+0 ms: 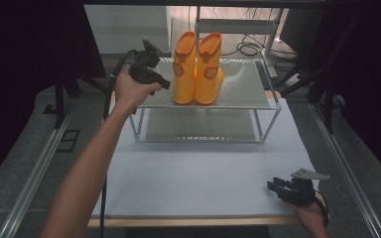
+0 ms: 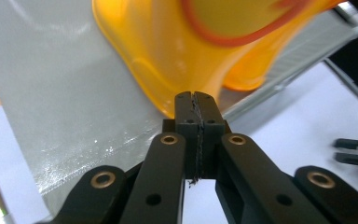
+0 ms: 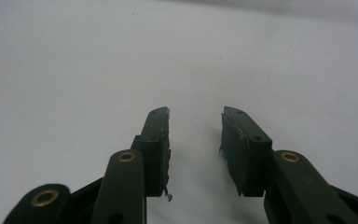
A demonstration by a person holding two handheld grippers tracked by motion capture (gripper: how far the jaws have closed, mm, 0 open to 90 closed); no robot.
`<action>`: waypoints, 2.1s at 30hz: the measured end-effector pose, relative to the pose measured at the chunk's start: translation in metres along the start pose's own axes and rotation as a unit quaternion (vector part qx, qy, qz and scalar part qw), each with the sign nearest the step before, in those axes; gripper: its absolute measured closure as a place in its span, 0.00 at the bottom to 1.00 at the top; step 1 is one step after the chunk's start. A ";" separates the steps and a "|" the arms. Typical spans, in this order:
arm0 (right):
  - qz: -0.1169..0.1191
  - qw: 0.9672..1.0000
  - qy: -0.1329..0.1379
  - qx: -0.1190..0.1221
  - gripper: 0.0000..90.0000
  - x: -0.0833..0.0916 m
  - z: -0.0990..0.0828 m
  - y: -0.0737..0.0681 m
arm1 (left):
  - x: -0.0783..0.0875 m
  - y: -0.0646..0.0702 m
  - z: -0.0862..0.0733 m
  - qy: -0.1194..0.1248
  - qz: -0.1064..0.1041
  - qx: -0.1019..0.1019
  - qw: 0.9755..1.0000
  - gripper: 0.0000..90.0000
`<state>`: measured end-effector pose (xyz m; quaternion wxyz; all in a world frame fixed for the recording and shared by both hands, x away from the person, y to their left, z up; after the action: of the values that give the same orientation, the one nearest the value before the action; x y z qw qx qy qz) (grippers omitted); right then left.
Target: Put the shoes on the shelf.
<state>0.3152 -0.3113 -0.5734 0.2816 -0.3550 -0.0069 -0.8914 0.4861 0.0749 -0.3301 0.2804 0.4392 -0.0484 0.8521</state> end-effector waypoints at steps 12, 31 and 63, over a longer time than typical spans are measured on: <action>-0.002 1.000 0.003 -0.002 0.69 0.001 0.000 0.003 | -0.050 -0.008 -0.009 0.000 -0.007 0.037 0.999 1.00; 0.001 1.000 0.003 -0.004 0.69 0.002 0.000 0.000 | -0.053 0.011 -0.005 0.015 -0.030 0.026 0.999 0.97; -0.003 1.000 0.006 -0.002 0.69 0.002 0.002 0.000 | 0.009 0.003 -0.113 0.025 -0.095 -0.029 0.995 0.76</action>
<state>0.3149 -0.3118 -0.5709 0.2778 -0.3504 -0.0043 -0.8944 0.3992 0.1131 -0.3913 0.3738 0.4123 -0.0245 0.8305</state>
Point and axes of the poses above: each handheld gripper's, and its own axes: x roughly backward along the jaws, z roughly out of its top, y roughly to its right, the point moved 9 cm from there along -x, roughly forward along the jaws, and after that the axes turned 1 degree about z, right-handed, at the moved point
